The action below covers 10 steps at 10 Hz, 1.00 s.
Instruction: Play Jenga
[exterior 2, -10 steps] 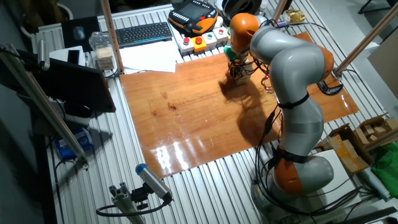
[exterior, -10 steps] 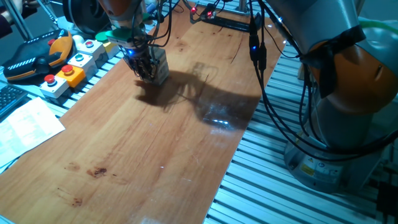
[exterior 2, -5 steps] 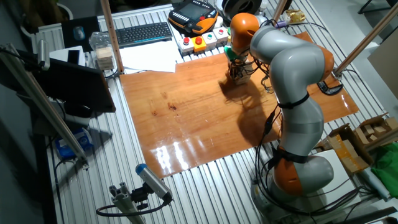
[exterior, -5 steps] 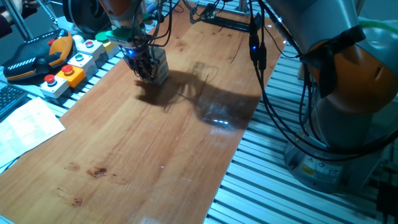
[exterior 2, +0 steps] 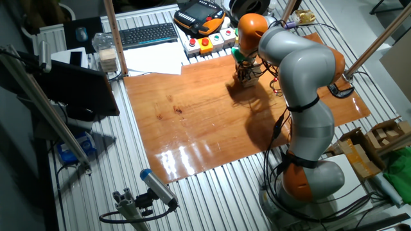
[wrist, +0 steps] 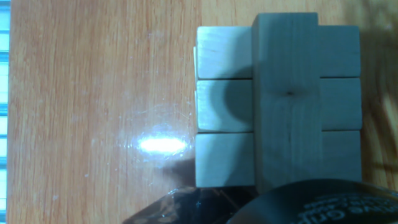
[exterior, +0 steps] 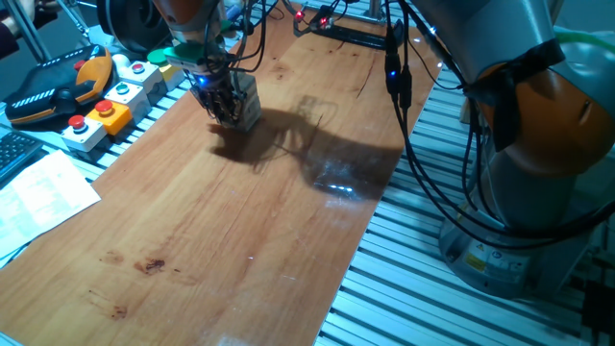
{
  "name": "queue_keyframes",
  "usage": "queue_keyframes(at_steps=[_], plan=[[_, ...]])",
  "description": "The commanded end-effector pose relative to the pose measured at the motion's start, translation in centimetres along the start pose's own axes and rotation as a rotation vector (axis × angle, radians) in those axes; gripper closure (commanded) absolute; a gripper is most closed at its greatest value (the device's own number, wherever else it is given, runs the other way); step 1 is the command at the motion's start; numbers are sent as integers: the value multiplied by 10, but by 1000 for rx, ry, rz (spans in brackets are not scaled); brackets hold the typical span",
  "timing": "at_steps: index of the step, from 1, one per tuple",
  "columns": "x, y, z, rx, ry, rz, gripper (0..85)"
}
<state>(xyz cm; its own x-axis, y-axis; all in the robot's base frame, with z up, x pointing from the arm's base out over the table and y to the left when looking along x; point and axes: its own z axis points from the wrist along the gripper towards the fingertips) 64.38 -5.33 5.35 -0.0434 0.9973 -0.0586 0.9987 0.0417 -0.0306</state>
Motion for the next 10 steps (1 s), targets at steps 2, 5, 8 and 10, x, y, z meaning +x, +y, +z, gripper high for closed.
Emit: queue_keyframes(at_steps=[2,5,8,10], plan=[[0,0,0,0,3,3,843],[0,0,0,0,6,3,843],[0,0,0,0,8,3,843],[1,0,0,0,8,3,843]])
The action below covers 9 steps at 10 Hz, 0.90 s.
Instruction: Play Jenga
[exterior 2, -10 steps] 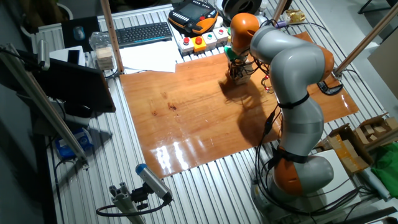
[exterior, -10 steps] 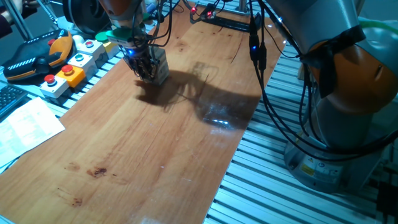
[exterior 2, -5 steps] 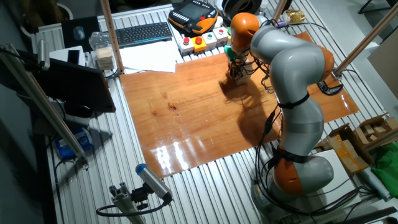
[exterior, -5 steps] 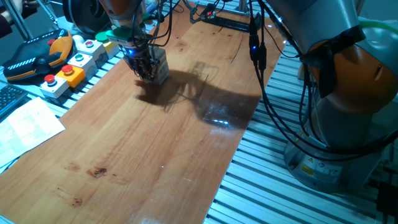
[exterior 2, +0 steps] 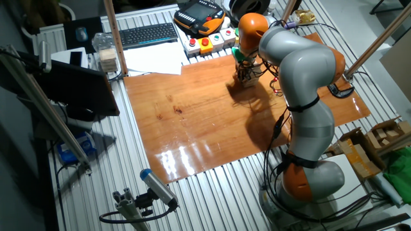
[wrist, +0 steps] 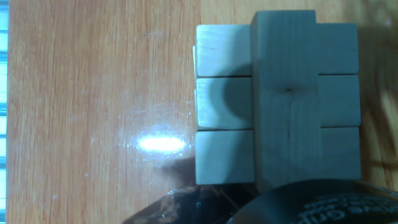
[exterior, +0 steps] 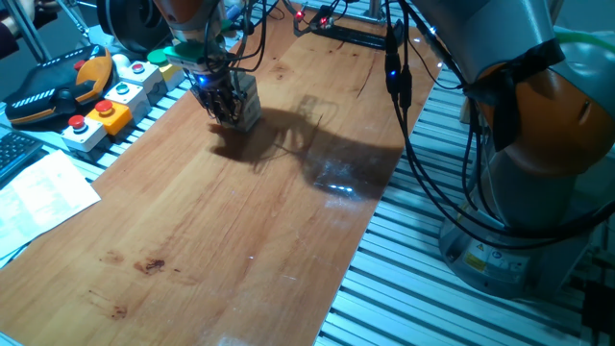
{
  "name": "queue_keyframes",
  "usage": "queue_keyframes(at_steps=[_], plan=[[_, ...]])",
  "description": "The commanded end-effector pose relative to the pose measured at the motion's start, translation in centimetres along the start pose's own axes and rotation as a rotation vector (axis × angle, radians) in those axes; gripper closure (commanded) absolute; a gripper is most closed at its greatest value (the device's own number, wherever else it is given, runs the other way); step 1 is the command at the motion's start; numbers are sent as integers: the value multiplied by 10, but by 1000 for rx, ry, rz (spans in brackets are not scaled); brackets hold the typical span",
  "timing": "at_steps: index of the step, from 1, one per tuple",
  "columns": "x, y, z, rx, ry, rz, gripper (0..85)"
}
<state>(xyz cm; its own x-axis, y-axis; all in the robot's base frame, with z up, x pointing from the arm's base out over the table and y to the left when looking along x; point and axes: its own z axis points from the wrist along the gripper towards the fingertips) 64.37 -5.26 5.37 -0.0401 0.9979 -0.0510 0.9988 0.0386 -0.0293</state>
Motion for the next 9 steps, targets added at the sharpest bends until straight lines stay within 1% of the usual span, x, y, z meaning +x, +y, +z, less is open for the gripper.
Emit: queue_keyframes(at_steps=[1,9], plan=[[0,0,0,0,0,0,843],[1,0,0,-6,-2,7,843]])
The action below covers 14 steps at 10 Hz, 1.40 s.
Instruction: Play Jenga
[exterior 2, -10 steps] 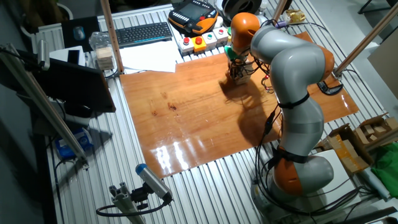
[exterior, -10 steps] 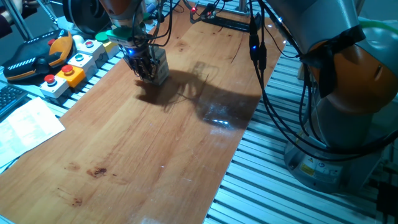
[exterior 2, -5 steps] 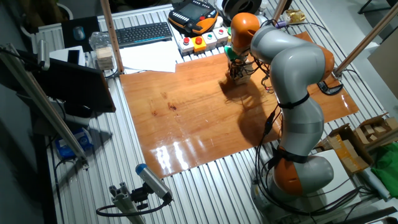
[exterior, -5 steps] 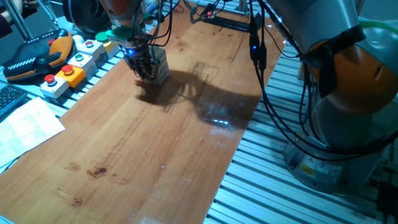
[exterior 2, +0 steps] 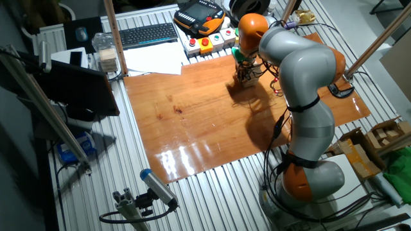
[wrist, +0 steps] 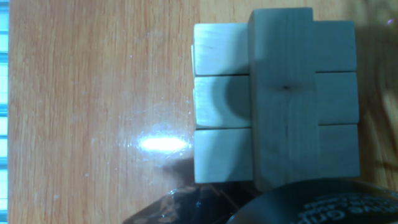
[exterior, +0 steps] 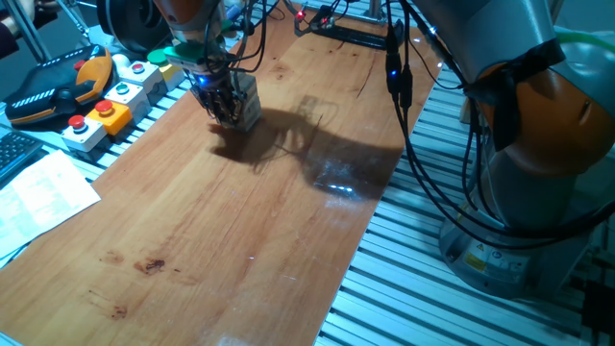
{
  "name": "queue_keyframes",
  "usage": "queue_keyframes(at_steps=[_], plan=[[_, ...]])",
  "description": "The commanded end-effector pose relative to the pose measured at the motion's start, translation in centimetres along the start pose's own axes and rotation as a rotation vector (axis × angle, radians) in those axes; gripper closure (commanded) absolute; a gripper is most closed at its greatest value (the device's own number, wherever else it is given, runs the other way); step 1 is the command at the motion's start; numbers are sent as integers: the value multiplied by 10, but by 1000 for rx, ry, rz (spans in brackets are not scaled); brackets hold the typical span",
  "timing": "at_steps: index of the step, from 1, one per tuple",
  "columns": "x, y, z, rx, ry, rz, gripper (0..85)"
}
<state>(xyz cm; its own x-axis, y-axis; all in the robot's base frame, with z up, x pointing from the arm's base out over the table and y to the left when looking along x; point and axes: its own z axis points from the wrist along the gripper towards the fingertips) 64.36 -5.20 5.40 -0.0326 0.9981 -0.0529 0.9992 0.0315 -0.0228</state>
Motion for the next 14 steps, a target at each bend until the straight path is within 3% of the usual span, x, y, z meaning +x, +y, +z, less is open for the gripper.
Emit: queue_keyframes(at_steps=[1,14], plan=[[0,0,0,0,0,0,843],[3,0,1,-2,9,1,843]])
